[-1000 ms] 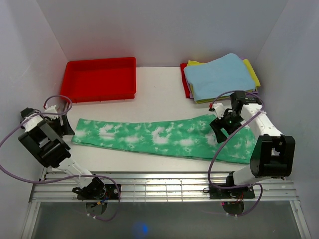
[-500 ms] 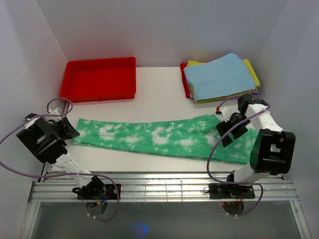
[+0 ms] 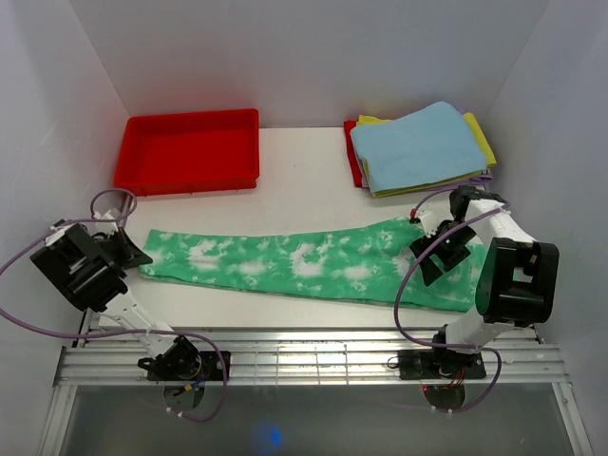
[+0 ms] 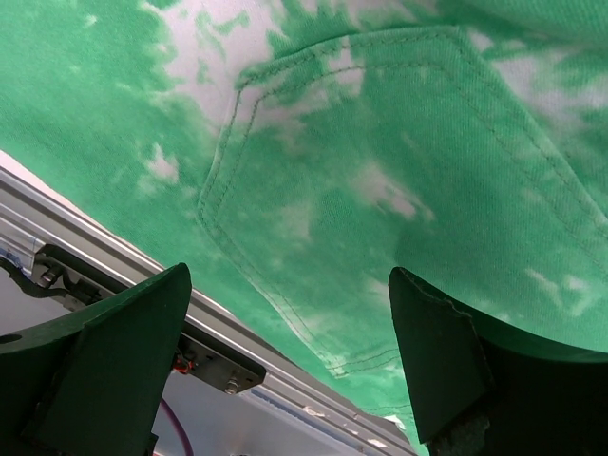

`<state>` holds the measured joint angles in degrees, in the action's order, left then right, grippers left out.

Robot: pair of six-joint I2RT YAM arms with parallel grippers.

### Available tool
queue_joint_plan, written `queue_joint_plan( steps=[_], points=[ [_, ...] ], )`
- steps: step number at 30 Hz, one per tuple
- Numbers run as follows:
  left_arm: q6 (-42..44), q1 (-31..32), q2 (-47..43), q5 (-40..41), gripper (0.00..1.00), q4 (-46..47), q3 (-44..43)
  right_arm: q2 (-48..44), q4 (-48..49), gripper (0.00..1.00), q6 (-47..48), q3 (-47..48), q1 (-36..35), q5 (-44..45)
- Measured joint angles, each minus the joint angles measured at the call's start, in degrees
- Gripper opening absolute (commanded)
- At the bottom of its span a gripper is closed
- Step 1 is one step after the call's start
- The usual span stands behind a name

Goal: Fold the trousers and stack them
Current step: Fold the trousers

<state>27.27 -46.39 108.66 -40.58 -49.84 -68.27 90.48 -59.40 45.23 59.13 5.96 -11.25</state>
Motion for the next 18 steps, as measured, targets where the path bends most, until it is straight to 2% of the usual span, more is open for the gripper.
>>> queue_joint_plan(
  steps=[6, 12, 18],
  points=[
    [0.2, -2.8, -1.3, -0.5, 0.00, -8.5, -9.0, 0.0, -0.2, 0.90, 0.0, 0.1, 0.0, -0.8],
    [4.7, -5.4, -4.8, 1.8, 0.00, -12.0, -20.4, -0.2, -0.6, 0.90, 0.2, 0.3, 0.0, -2.5],
    [7.8, -1.9, -12.1, 1.4, 0.00, -16.7, -23.8, -1.3, -1.1, 0.90, 0.3, 0.3, 0.0, -3.5]
  ],
)
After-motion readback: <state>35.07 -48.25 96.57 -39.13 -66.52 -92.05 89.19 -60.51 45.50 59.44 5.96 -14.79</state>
